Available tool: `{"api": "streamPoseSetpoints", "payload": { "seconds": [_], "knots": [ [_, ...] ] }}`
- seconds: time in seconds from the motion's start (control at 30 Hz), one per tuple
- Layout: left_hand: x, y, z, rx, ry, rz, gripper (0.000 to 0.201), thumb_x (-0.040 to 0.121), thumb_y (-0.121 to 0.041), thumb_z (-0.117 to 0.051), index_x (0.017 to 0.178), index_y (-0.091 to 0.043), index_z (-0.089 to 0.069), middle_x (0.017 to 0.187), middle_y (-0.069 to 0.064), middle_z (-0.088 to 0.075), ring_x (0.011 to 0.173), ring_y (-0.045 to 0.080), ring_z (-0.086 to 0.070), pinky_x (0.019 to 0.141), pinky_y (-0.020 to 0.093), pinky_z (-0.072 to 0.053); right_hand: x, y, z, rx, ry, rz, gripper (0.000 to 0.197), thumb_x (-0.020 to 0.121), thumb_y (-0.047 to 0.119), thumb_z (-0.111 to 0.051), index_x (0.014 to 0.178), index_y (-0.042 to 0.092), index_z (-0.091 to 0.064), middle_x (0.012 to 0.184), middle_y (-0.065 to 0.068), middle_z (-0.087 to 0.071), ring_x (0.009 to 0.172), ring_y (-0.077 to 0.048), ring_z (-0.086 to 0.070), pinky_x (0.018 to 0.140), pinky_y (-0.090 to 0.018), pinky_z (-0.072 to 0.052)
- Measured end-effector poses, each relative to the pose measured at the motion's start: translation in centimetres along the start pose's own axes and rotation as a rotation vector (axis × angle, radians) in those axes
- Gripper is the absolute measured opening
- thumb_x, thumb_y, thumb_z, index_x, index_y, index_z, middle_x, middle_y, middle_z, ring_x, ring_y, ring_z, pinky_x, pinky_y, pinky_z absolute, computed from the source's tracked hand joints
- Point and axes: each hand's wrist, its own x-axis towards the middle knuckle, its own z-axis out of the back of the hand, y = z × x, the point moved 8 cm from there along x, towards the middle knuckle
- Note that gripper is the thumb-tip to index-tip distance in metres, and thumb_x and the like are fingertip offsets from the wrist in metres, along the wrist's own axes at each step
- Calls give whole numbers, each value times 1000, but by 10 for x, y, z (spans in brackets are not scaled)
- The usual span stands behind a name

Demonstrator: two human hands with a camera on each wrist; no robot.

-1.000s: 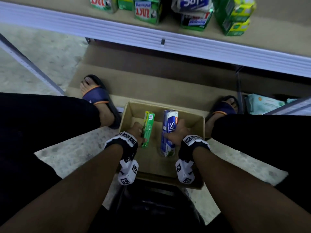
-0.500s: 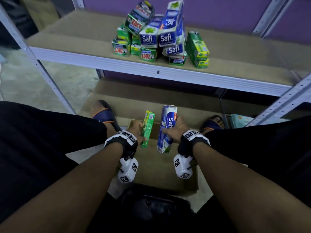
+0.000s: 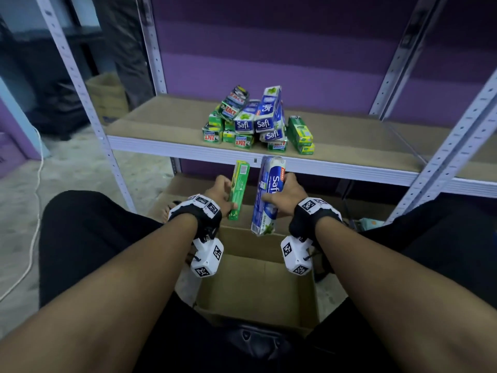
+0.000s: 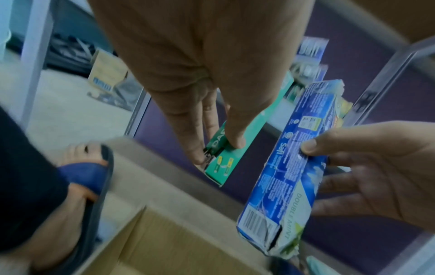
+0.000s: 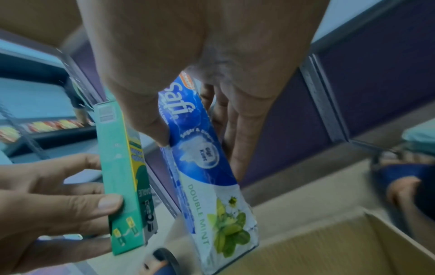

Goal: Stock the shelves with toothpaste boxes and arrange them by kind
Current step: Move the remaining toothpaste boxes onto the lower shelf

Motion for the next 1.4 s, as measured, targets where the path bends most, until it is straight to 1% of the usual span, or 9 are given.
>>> {"api": "streamPoseSetpoints", "payload": {
  "seconds": [0.2,0.3,0.43,0.6,0.7,0.9,1.03,1.23,1.4],
  "knots": [
    [12,-53,81,9,-143,-74,41,88,-15,-69,113,-20,-36,96,17,-66,79,36,-69,73,51,-58,2,88,40,47,-93,191,43,72,27,-83,94,29,-46,94,3,-70,72,-11,-70,58,-36,-61],
    [21,-68,121,-32,-241,-76,43,88,-13,-69,118,-16,-38,98,16,-64,80,38,-69,67,51,-59,6,125,59,38,-110,205,50,73,33,-82,108,22,-49,96,3,-71,79,-18,-72,65,-43,-63],
    [39,-76,160,38,-277,-58,46,86,-22,-72,119,-18,-40,95,11,-62,82,34,-68,69,49,-60,19,163,79,57,-138,213,46,74,30,-81,107,18,-51,91,-2,-72,68,-24,-74,53,-47,-61],
    [70,-76,193,201,-333,-21,40,85,-30,-72,113,-19,-46,95,9,-67,80,28,-64,70,36,-56,52,197,91,27,-167,195,41,77,33,-77,108,14,-58,97,-7,-73,80,-28,-73,67,-48,-62],
    [91,-73,207,283,-346,-3,37,85,-33,-71,114,-20,-53,95,8,-69,77,24,-60,65,28,-43,77,209,90,-30,-193,182,49,78,38,-75,116,11,-56,106,-9,-70,90,-31,-70,79,-49,-60],
    [131,-58,221,381,-286,38,51,84,-40,-70,130,-23,-56,106,12,-71,97,27,-67,80,27,-50,126,228,84,-274,-220,167,62,80,41,-71,128,13,-45,109,-7,-64,91,-28,-63,76,-35,-52],
    [153,-49,216,380,-214,10,52,84,-40,-71,133,-36,-56,118,8,-69,93,25,-66,81,25,-52,153,236,76,-460,-189,176,60,80,42,-70,129,15,-47,110,-8,-64,89,-29,-61,73,-33,-48],
    [174,-42,200,456,-144,3,45,87,-41,-65,131,-42,-57,134,2,-61,117,23,-59,98,24,-42,182,238,69,-660,-114,177,31,81,38,-66,104,18,-57,100,-9,-68,66,-22,-57,58,-28,-43],
    [183,-40,190,446,-152,-16,34,87,-45,-66,121,-42,-66,123,-3,-68,109,19,-63,82,14,-38,199,238,59,-773,-45,179,30,81,44,-70,73,17,-59,87,-6,-65,59,-20,-49,49,-21,-35]
  ]
}}
